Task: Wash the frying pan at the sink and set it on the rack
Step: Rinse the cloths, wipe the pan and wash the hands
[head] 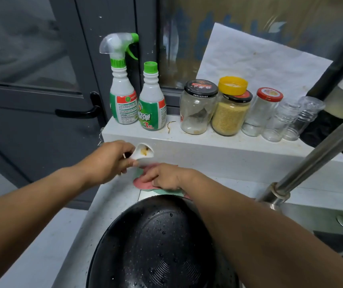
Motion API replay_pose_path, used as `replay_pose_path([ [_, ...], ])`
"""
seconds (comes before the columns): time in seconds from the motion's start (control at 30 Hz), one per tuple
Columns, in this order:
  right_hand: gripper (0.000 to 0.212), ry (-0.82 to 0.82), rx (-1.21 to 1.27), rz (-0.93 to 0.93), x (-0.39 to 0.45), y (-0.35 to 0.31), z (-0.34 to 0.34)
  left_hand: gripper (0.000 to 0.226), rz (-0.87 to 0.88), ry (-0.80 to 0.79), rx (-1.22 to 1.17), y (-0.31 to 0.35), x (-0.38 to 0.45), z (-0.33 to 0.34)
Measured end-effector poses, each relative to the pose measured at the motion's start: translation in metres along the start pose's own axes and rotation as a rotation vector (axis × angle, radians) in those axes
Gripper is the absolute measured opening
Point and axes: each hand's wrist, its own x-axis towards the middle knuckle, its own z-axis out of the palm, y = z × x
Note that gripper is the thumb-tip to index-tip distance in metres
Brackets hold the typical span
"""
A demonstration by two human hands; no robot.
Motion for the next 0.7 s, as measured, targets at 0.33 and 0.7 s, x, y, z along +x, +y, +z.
replay_pose_path([
  [0.33, 0.068, 0.015, -0.609, 0.43, -0.087, 0.101, -0.057, 0.022, -0.032, -0.261, 0.042, 0.009, 0.041, 0.07],
  [0.7, 0.034, 0.677, 0.159, 0.581, -0.08, 0.141, -0.027, 0.027, -0.025, -0.356, 0.235, 0.039, 0.065, 0.108],
])
